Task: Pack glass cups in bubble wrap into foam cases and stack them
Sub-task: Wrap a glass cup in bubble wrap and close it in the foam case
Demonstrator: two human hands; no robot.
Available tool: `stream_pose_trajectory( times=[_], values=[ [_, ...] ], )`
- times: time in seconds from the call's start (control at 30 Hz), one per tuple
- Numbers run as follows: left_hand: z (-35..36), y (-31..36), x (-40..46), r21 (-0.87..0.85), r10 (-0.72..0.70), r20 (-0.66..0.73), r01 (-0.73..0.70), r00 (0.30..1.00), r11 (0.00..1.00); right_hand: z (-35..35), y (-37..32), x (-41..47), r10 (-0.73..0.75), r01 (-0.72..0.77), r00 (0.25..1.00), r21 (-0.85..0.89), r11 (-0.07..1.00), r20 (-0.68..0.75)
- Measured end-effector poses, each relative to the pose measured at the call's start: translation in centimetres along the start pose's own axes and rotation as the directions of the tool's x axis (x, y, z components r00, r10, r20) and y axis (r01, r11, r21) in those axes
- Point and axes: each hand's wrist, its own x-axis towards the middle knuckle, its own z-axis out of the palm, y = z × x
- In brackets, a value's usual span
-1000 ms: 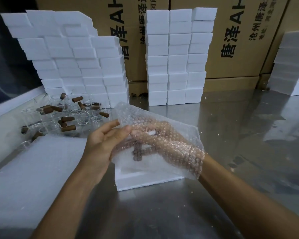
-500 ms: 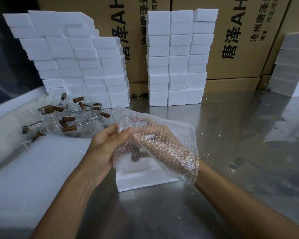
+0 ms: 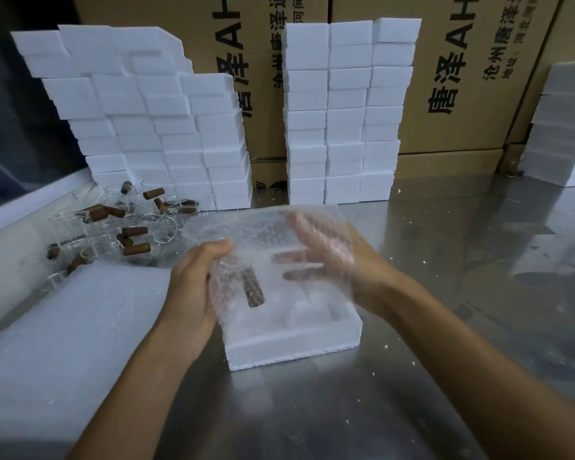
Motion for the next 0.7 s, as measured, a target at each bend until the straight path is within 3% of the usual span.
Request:
stream_pose_trajectory(
  times=[0.07,0.17,0.23,0.3,0.4,0.53,0.6,0.7],
  values=[
    [-0.2,-0.1,0.3,-0.054,-0.029,-0.037,0.027,0.999,0.998,-1.2,0.2,0.9,-0.014,0.024,0.988,0.068,0.997,-0.153],
    [-0.1,-0.1,0.4,-0.151,-0.067,-0.066,0.056,0.996,0.987,-3.3,1.6,1.7,0.031,0.049,0.873,0.151,0.987,-0.486],
    [0.1,-0.2,0.4,-0.218,-0.059,-0.079,0.04,0.995,0.975,-3.5,2.6,1.4,0.076,0.042,0.827,0.195,0.98,-0.556],
    [0.6,-0.3,0.2,-0.28,-0.04,-0.103,0.01,0.994,0.96,-3.2,3.9,1.0,0.156,-0.011,0.842,0.273,0.962,-0.517],
    [1.4,-0.8,-0.2,-0.365,-0.052,-0.102,0.011,0.993,0.931,-2.1,5.0,0.1,0.259,-0.102,0.909,0.427,0.898,-0.328],
    [2.6,-1.5,-0.7,-0.348,-0.06,-0.041,0.042,0.997,0.937,-0.9,5.1,-0.3,0.256,-0.183,0.962,0.469,0.864,-0.095],
    [3.0,-1.9,-0.9,-0.335,-0.065,0.0,0.061,0.998,0.94,-0.6,4.9,-0.3,0.195,-0.153,0.978,0.385,0.91,-0.073],
    [3.2,-2.1,-1.2,-0.28,-0.065,0.043,0.075,0.997,0.957,-0.8,4.9,-0.2,0.125,-0.069,0.98,0.319,0.945,-0.157]
  ],
)
